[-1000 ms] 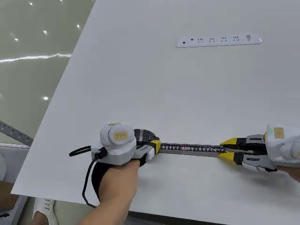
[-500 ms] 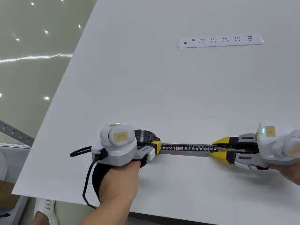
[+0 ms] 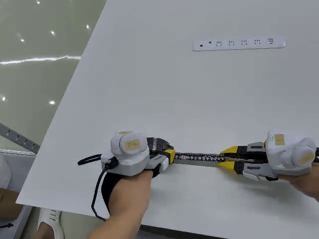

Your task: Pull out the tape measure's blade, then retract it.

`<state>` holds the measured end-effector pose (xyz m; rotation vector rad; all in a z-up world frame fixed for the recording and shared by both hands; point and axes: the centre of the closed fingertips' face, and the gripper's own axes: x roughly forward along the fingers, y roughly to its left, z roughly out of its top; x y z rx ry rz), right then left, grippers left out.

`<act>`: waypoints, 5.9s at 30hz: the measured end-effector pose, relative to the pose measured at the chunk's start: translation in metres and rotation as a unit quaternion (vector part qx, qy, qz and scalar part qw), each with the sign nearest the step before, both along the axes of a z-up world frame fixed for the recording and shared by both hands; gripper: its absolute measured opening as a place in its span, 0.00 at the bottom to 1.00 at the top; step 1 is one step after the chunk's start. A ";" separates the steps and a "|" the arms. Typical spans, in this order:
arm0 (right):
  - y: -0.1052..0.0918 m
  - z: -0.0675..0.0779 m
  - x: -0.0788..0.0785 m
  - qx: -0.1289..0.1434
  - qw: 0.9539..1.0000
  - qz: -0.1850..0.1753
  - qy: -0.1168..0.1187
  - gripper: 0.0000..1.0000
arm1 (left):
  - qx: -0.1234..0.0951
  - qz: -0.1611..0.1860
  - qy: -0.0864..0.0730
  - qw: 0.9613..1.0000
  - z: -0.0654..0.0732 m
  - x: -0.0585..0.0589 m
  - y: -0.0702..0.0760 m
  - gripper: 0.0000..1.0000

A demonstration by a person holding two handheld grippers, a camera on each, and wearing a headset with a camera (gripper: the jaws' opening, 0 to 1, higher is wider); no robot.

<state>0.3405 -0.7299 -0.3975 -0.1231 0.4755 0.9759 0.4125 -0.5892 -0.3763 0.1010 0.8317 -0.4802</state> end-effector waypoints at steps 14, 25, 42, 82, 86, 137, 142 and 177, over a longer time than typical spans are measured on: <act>0.024 -0.002 0.010 0.008 1.000 0.011 0.000 0.12 | -0.002 0.001 0.003 1.000 0.000 0.000 0.000 0.57; 0.045 -0.002 0.019 0.015 1.000 0.018 -0.001 0.12 | -0.008 0.003 0.005 1.000 0.000 0.000 0.000 0.57; 0.054 -0.003 0.022 0.019 1.000 0.020 0.008 0.12 | -0.013 0.005 0.005 1.000 0.001 0.000 0.000 0.57; 0.082 -0.004 0.035 0.025 1.000 0.018 0.007 0.11 | -0.018 0.008 0.006 1.000 0.001 0.001 0.002 0.57; 0.086 -0.004 0.038 0.024 1.000 0.019 0.005 0.11 | -0.019 0.009 0.008 1.000 0.000 0.002 0.003 0.57; 0.103 -0.007 0.045 -0.014 0.999 0.036 -0.008 0.14 | -0.029 0.000 0.002 1.000 0.002 0.003 0.006 0.59; 0.102 -0.008 0.046 -0.019 0.999 0.033 -0.003 0.14 | -0.031 -0.004 0.006 0.999 0.001 0.003 0.007 0.59; 0.091 0.009 0.034 -0.033 0.999 0.010 0.018 0.39 | -0.049 -0.067 0.004 0.997 0.016 -0.007 0.008 0.72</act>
